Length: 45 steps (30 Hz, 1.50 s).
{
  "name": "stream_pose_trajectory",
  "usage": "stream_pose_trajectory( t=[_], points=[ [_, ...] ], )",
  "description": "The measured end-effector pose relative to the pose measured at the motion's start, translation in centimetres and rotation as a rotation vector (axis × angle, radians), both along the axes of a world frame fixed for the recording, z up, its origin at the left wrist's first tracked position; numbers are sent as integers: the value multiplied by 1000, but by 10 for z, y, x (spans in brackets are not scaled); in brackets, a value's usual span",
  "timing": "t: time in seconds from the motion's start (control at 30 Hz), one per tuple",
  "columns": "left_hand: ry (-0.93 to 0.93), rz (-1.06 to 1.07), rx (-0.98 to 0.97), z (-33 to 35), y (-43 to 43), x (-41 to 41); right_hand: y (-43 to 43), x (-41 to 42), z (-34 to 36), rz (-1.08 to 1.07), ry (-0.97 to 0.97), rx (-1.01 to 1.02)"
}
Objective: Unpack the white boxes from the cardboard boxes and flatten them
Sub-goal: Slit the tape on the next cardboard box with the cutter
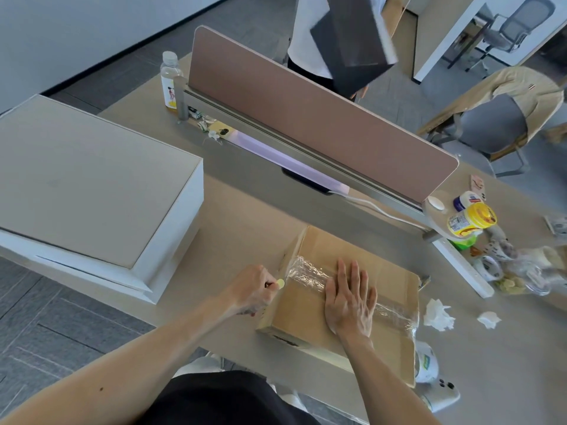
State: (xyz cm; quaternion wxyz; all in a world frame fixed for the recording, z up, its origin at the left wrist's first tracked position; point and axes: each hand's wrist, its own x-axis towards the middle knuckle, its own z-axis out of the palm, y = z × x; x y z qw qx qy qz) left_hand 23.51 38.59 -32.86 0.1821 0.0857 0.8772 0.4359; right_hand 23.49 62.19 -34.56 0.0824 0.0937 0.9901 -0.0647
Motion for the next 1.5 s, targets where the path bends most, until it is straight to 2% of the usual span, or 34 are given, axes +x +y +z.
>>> stream_pose_trajectory(
  t=[0.23, 0.3, 0.4, 0.47, 0.6, 0.83, 1.13, 1.27, 1.37, 1.5],
  points=[
    [-59, 0, 71, -4, -8, 3, -1, 0, 3, -5, 7, -8],
    [-162, 63, 148, -10, -13, 10, 0, 0, 3, -6, 7, -9],
    [-327, 273, 233, -24, -24, 23, 0, 0, 2, -4, 1, -7],
    [-389, 342, 168, -39, -35, 26, 0, 0, 1, -8, -1, -14],
    [-435, 326, -24, -70, -54, 28, 1, -1, 1, -4, -4, -14],
    [-368, 307, -270, -99, -62, 31, 2, -1, 1, -8, -1, -22],
    [-382, 393, -330, -115, -69, 39, 3, -1, 1, -7, 2, -45],
    [-348, 553, -293, -97, -61, 33, 4, -1, 2, 4, -7, -49],
    [-203, 672, -139, -69, -42, 7, 5, -2, 2, 11, -1, -55],
    [51, 493, 66, -29, 1, -48, 12, -1, 5, 53, 35, -147]
  ],
)
